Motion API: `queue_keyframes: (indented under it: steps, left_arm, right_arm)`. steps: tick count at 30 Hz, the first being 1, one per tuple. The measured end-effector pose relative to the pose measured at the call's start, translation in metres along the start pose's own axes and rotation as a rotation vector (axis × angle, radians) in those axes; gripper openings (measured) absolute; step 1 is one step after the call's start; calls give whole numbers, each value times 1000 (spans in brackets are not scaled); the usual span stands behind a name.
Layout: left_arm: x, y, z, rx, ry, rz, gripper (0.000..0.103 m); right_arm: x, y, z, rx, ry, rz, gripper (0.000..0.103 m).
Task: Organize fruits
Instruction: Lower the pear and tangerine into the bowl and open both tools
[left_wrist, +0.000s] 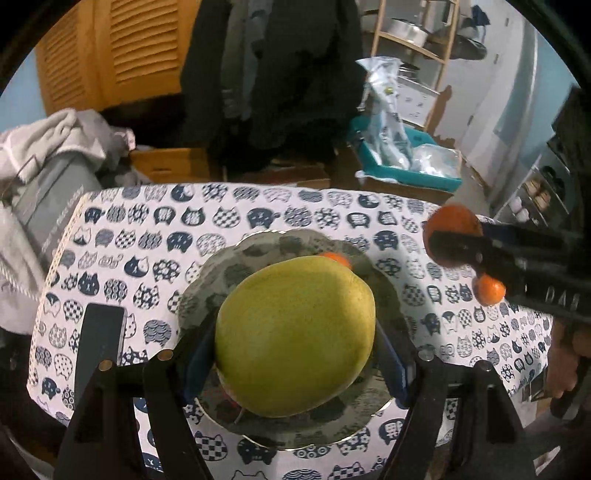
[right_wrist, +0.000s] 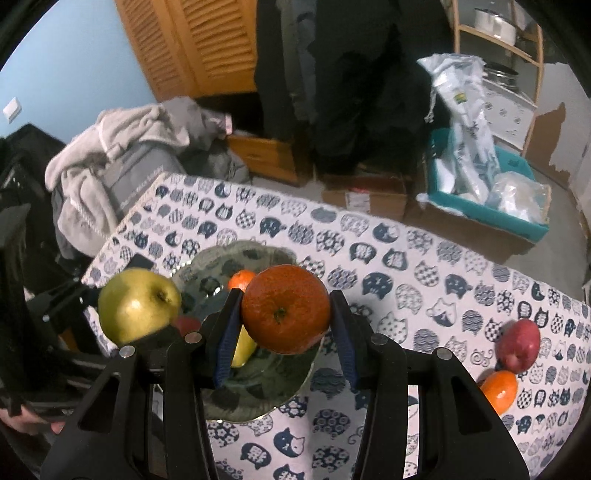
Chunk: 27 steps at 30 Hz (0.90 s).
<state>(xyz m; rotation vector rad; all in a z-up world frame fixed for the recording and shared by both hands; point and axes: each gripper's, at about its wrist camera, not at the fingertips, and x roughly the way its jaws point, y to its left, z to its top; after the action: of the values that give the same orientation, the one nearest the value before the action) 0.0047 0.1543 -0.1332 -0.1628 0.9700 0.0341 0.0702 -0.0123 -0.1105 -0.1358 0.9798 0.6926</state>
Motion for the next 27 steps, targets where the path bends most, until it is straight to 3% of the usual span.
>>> queue_keyframes:
  steps: [12,22,27]
  left_arm:
    - [22,29,1,-86,43,-5,78]
    - [42,8,-33,-42,165,-20,78]
    - [41,-9,-40,22,156,8,78]
  right_arm:
    - [49,7,-26,-23,117,-9,45]
    - [80,-2,-40,-7,188,15,46]
    - [85,-2,-42,-14,196,33,46]
